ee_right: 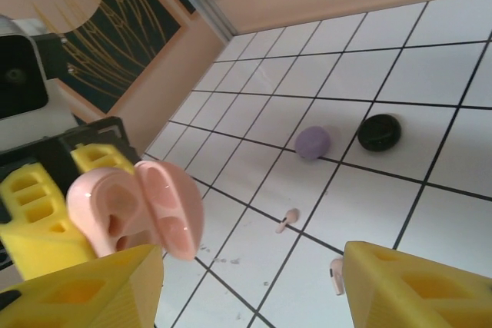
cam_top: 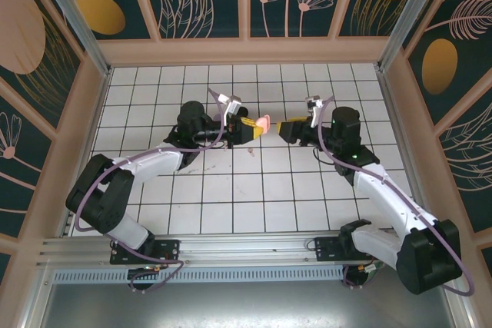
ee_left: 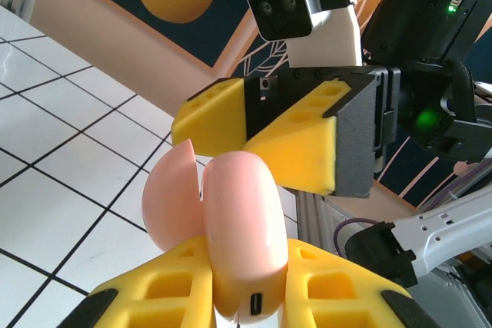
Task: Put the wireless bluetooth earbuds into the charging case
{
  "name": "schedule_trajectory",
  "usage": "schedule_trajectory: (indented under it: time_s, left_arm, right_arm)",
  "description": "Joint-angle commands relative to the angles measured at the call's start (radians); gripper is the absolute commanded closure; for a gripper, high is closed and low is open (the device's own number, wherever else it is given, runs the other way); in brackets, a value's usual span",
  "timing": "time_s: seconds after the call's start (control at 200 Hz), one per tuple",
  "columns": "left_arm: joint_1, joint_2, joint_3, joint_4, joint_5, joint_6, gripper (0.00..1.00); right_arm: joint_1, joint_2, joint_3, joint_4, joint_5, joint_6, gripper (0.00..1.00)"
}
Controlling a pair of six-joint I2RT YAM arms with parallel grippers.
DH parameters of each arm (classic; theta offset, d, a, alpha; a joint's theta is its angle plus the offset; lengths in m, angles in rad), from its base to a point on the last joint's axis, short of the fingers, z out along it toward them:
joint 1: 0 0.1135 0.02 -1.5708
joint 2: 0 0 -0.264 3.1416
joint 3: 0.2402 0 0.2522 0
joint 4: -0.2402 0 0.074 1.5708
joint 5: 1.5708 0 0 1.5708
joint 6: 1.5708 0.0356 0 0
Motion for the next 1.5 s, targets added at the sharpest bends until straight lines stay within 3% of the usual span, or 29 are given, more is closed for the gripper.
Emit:
schedule_trajectory:
  time_s: [0.0,0.305,1.496]
  left_arm:
    - [-0.003,-0.004,-0.003,0.066,0.020,0.013,1.00]
    - [-0.003,-0.009,0.000,0.076,0.025,0.014,1.00]
    - [-0.003,-0.020,0.017,0.087,0.039,-0.013,1.00]
  right_arm:
    - [-0.005,-0.024,0.025,-0.019,-0.072,0.019,0.36]
    - [-0.001,-0.015,0.038,0.004,-0.187,0.021,0.36]
    - [0.027,0.132,0.105,0.080,-0.192,0.027,0.51]
